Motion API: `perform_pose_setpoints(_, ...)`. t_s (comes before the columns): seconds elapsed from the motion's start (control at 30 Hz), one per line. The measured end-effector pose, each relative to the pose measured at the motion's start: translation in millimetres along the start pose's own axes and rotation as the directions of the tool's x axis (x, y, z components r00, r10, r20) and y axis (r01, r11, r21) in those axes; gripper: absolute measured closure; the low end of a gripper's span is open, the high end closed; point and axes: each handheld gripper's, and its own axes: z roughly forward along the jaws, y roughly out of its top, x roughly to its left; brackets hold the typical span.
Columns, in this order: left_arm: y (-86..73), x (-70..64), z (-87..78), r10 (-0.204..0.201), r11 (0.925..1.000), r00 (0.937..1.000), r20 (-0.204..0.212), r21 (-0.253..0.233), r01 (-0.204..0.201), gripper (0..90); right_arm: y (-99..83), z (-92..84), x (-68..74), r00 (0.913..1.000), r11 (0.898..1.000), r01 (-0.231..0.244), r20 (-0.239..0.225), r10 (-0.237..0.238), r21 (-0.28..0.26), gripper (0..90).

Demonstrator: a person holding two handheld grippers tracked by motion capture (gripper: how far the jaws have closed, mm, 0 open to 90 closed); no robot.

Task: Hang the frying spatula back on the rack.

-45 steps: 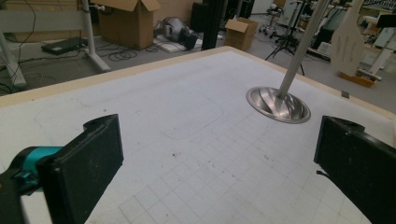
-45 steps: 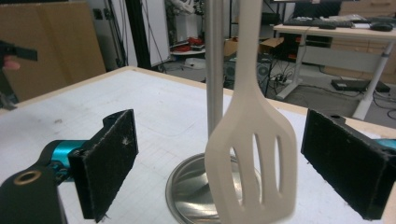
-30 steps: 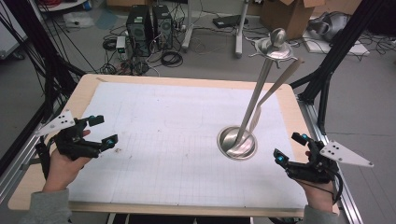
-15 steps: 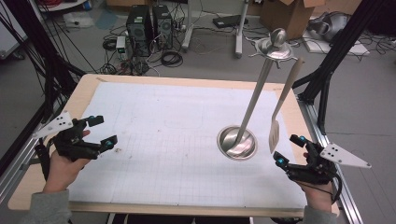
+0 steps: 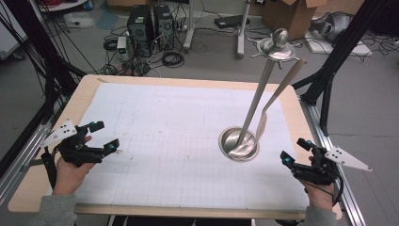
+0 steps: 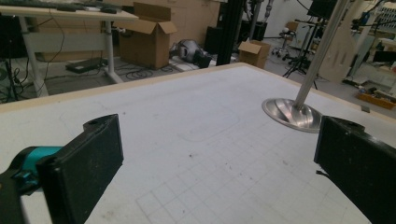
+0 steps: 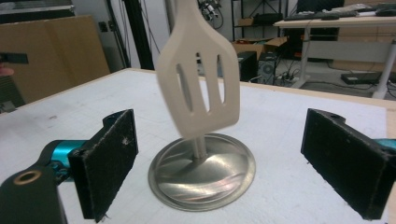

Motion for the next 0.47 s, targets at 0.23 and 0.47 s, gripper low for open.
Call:
perform_pose_setpoints(0.23, -5.5, 8.3, -4.3, -0.031, 0.9995, 0.9993, -0.022, 0.010, 0.031, 1.8, -7.2, -5.3, -13.1, 0.9993, 1.000, -0.026, 0.027, 0.026, 0.001, 10.0)
perform_pose_setpoints(0.47, -12.9, 13.5, -9.2, -0.052, 0.9985, 0.9969, -0.060, 0.016, 0.053, 1.8, -7.3, -2.8, -15.8, 0.9990, 0.999, -0.035, 0.028, 0.035, -0.005, 9.9)
